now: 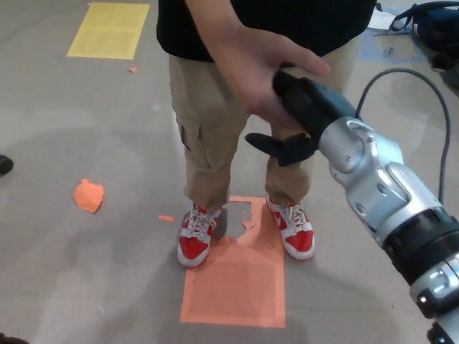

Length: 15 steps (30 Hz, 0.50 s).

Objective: The robot extends its right arm to grab a person's hand and shakes it

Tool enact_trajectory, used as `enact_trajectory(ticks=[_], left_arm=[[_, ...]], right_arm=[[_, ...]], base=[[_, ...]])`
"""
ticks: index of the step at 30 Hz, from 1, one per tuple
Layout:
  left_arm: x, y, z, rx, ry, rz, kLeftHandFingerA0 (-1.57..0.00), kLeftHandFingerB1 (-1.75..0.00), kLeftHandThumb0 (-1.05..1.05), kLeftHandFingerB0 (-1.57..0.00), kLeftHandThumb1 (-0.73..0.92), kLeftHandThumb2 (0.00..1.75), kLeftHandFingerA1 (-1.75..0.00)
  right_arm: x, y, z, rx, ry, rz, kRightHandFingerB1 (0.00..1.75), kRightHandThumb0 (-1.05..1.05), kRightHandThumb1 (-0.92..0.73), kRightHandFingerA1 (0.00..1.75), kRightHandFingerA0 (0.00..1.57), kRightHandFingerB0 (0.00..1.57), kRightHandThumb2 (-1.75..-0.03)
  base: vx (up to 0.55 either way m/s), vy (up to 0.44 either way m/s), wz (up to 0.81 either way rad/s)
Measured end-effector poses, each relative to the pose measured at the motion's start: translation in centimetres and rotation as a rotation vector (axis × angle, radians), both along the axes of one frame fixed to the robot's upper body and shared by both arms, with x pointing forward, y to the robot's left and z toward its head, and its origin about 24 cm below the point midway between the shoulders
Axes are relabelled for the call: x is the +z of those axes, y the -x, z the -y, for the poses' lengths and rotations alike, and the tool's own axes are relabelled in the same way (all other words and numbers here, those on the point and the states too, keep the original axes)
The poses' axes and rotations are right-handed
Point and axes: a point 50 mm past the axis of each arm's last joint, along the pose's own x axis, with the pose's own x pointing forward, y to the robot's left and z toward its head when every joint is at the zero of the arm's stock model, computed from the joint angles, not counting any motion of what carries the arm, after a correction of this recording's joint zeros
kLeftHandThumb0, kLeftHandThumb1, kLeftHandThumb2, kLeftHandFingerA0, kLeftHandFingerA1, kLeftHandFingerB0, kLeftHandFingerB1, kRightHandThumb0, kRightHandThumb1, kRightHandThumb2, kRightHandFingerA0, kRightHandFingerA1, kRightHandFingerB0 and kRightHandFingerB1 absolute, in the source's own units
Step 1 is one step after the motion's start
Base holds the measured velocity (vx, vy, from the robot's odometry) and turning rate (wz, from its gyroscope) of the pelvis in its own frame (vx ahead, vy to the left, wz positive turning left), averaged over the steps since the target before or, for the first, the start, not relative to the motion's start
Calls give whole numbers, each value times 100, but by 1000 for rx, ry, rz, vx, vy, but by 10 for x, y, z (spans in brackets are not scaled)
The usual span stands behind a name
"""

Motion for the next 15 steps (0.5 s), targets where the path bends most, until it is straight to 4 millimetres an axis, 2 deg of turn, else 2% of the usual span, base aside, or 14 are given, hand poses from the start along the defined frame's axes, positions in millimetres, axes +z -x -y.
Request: enact_trajectory(ticks=[3, 4, 8, 11, 15], left_arm=[[0, 0, 0, -2, -1, -2, -33, -33, -44, -24, 82, 64, -38], [0, 0, 0, -3, -1, -2, -35, -33, -44, -24, 82, 64, -39], [0, 0, 0, -3, -1, -2, -38, -33, -43, -26, 81, 64, -41], [0, 0, 0, -1, -1, -4, -38, -33, -44, -27, 82, 64, -40], [-1, 1, 0, -1, -1, -7, -36, -33, -43, -26, 82, 64, -39]], right_arm=[[1, 2, 12, -13, -6, 19, 0, -92, -60, 1, 0, 0, -93], [1, 3, 15, -20, -6, 21, 0, -98, -65, 3, 0, 0, -100], [-2, 6, 35, -57, -3, 18, 0, -93, -64, 4, 0, 0, -96], [-18, 11, 57, -102, 18, -28, 0, -90, -63, 4, 0, 0, -94], [-50, 24, 83, -157, 52, -118, 0, -91, -64, 3, 0, 0, -94]], base=[[0, 0, 0], [0, 0, 0], [0, 0, 0], [0, 0, 0], [0, 0, 0]])
